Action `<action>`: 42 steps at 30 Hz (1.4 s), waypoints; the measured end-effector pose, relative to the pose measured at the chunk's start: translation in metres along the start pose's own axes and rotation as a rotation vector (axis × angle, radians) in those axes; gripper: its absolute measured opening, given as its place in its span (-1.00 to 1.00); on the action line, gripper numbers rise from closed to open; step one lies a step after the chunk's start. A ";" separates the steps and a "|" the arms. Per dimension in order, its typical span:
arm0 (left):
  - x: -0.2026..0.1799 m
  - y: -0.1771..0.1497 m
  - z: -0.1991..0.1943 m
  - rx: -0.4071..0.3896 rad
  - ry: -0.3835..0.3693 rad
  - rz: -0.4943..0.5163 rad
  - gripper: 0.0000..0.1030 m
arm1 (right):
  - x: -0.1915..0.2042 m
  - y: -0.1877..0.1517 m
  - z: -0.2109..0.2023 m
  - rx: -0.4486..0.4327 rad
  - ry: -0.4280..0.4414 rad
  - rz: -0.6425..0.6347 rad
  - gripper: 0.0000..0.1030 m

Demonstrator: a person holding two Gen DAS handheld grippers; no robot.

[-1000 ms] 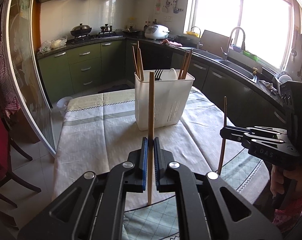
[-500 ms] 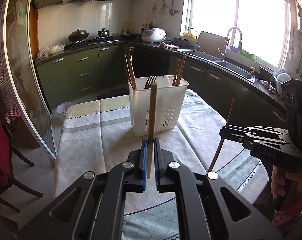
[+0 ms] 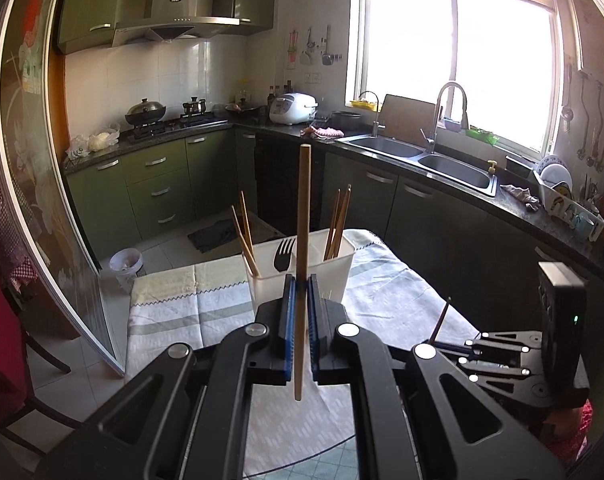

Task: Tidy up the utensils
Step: 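Lower the left chopstick into the holder and open while the right gripper carries its chopstick, then lower the right chopstick into the holder, open and withdraw the right gripper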

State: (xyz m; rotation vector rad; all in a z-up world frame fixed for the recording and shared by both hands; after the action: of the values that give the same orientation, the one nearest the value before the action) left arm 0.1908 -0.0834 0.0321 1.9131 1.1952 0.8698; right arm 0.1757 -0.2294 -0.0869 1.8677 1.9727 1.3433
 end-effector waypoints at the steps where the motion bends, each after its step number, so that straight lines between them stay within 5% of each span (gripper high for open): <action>1: 0.003 0.012 0.000 -0.011 0.002 -0.001 -0.89 | -0.002 0.000 -0.001 -0.001 0.003 0.006 -0.86; 9: 0.029 0.091 0.023 -0.060 0.035 -0.036 -0.89 | -0.017 0.000 -0.006 -0.005 0.019 0.046 -0.86; 16: 0.049 0.119 0.060 -0.057 0.106 -0.045 -0.89 | -0.021 0.000 -0.006 0.000 0.043 0.056 -0.86; 26: 0.052 0.060 0.129 0.107 0.050 -0.108 -0.87 | -0.019 0.011 -0.009 -0.005 0.062 0.054 -0.86; 28: 0.051 0.048 0.131 0.124 0.031 -0.121 -0.75 | -0.014 0.020 -0.015 -0.020 0.070 0.042 -0.86; 30: 0.052 0.040 0.125 0.115 0.022 -0.142 -0.48 | -0.006 0.035 -0.023 -0.050 0.076 0.024 -0.86; 42: 0.040 -0.034 0.019 -0.019 0.103 -0.105 -0.44 | 0.053 0.184 -0.070 -0.372 0.091 -0.049 -0.86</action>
State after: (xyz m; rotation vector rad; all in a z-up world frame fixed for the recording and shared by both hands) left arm 0.2049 -0.0390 0.0007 1.7915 1.3314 0.9286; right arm 0.2581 -0.2477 0.0990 1.6023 1.6481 1.6701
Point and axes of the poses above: each gripper's, at about its wrist camera, not at the fingertips, and z roughly the way its jaws point, x to its left, y to its top, the point moved 9 cm from there along z, roughly the way its jaws point, and after that the axes turned 13 degrees about z, right-handed, at the moved point
